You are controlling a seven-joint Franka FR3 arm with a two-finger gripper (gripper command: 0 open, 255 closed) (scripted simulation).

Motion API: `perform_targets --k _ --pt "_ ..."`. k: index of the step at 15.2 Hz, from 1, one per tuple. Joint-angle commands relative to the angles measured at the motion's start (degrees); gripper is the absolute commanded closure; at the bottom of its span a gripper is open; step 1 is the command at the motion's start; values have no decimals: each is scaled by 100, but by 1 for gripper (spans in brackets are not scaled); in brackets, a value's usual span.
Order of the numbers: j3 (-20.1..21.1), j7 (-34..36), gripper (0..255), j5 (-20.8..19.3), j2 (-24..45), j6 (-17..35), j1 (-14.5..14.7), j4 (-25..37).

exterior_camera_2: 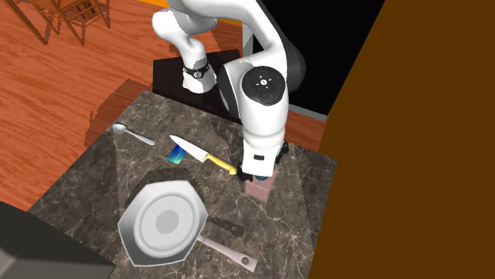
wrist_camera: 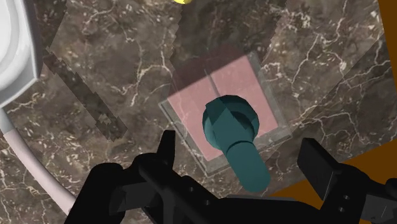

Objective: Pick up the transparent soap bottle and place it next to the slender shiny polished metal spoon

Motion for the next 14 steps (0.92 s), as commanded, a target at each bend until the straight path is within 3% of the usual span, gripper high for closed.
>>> perform_targets --k 1,3,4,14 --pt "0 0 0 0 0 5 0 -4" --pt "0 0 0 0 0 3 0 -3" --pt "0 0 255 0 0 3 0 -3" --pt "1 3 255 0 -24 -62 0 40"
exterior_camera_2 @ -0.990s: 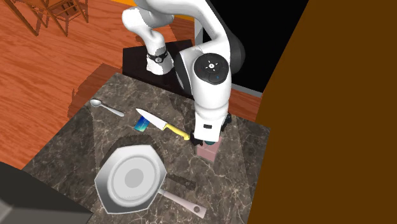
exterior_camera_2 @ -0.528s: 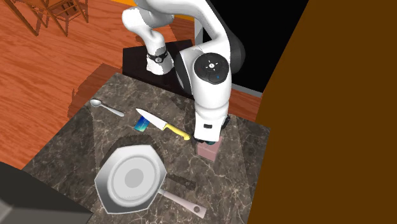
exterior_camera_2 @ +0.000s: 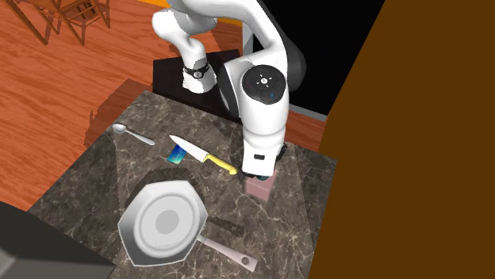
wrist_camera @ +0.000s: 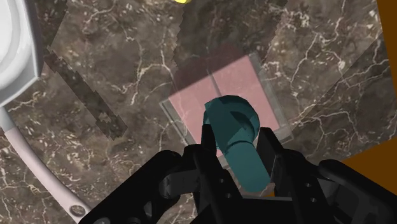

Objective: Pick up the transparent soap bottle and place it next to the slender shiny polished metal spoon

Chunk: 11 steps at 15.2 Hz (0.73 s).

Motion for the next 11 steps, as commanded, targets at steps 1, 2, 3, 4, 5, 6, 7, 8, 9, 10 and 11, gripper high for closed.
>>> perform_targets --k 1,2,3,4,5,6,7,8,9,10,11 --pt "-1 2 255 1 -40 -102 -3 56" --pt "0 5 255 1 -61 -169 -4 103" --pt "0 8 255 1 -78 -239 -4 155" --pt "1 11 255 1 -96 -307 -4 205" --pt "1 14 255 1 -113 -377 -4 258" --pt "1 17 255 1 -129 -447 -5 312" --pt "2 21 255 1 -144 -517 -5 368" --pt "2 24 255 1 -157 -588 -5 426" --pt "2 27 255 1 -169 -660 -5 485" --pt "3 31 255 1 -180 -732 -5 547" --pt "3 34 255 0 -190 -804 -5 610"
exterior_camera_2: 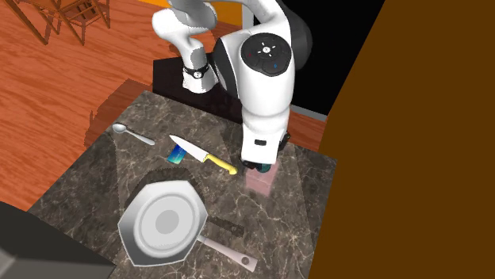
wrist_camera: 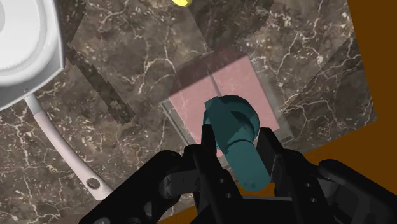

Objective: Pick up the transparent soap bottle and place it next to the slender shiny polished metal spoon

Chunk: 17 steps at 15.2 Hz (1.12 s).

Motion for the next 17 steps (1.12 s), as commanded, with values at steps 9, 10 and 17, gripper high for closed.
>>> perform_targets --k 9,10,17 --pt "-45 -185 255 82 -980 -273 -151 -716" --pt "-63 -239 255 102 -1203 -262 -184 -953" --pt "-241 -635 255 184 -2679 -395 -392 -2320"
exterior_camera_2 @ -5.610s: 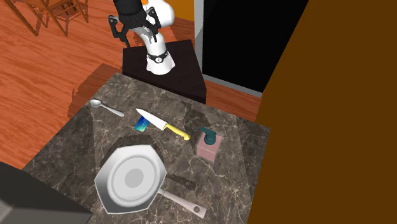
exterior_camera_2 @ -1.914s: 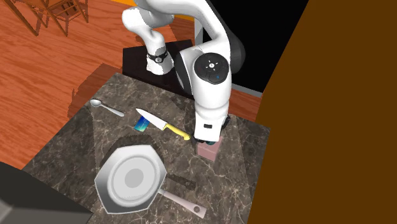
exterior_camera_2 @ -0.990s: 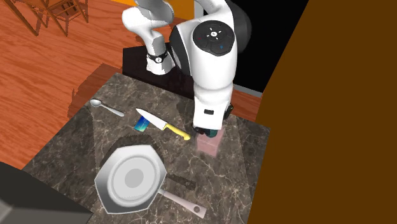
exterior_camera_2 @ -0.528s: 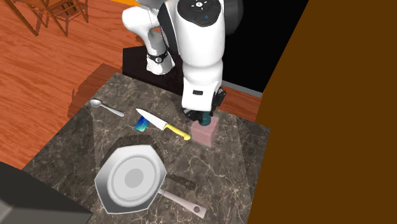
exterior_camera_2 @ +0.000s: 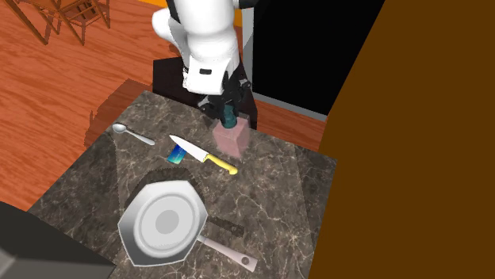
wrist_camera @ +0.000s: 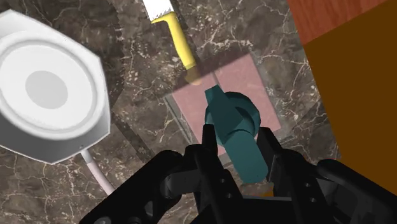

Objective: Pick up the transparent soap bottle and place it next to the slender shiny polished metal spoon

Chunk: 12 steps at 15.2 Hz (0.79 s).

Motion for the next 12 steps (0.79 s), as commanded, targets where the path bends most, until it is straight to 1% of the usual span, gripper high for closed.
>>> perform_targets --k 1,6,12 --pt "-62 -115 255 10 -423 -107 -55 -326" --pt "-252 -407 255 -23 -1395 -419 -186 -1006" --pt "-521 -766 255 -161 -2485 -962 -356 -1574"
